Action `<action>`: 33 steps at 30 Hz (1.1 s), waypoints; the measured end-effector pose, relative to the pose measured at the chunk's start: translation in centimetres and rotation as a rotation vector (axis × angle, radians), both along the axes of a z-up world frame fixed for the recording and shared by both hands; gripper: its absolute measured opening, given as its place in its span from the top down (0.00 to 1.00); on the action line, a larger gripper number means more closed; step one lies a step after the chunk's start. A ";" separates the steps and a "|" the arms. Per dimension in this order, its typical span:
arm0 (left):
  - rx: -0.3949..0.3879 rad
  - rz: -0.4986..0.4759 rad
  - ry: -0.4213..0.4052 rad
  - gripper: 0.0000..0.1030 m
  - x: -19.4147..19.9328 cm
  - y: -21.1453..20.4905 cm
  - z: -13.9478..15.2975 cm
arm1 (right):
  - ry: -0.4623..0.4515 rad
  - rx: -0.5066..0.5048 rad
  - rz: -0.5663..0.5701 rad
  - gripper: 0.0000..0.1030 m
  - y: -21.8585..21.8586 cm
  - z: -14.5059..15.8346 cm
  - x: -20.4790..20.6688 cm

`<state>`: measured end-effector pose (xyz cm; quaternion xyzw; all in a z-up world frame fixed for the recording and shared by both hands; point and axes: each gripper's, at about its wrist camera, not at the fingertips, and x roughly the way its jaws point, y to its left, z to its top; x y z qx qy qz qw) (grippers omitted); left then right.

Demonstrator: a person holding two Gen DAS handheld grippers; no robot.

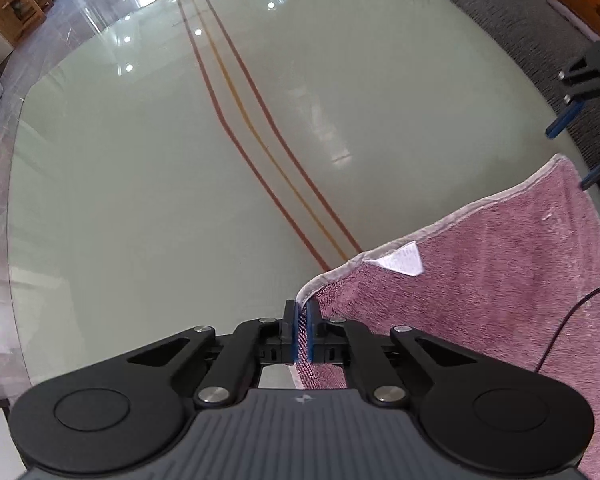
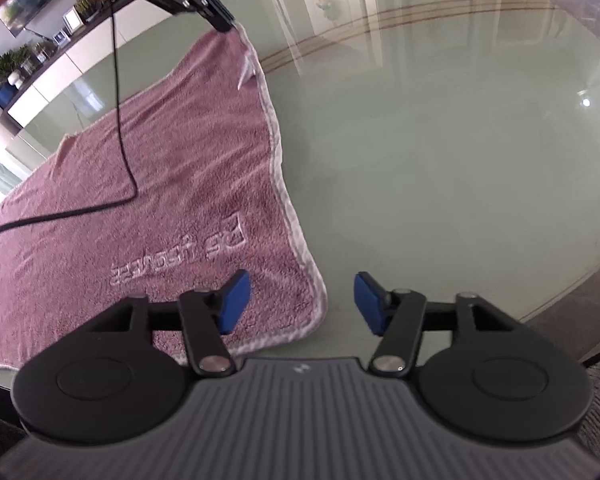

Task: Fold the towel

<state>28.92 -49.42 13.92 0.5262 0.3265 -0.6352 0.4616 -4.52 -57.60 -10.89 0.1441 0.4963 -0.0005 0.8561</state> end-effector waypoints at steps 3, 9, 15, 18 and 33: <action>-0.004 0.003 -0.009 0.97 -1.8 1.5 -0.6 | 0.018 -0.023 -0.007 0.65 0.3 0.0 0.3; -0.022 0.005 -0.028 0.97 -2.5 3.1 -4.3 | 0.065 -0.101 0.008 0.77 1.2 0.1 0.6; -0.044 0.008 -0.034 0.97 -2.7 3.4 -7.9 | 0.078 -0.168 0.041 0.79 2.6 -0.2 0.8; -0.049 0.006 -0.044 0.97 -2.9 2.0 -9.8 | 0.088 -0.174 0.044 0.90 2.7 -0.3 1.2; -0.084 0.027 -0.068 0.97 -3.3 2.5 -9.3 | 0.029 -0.122 0.040 0.95 3.5 2.6 0.6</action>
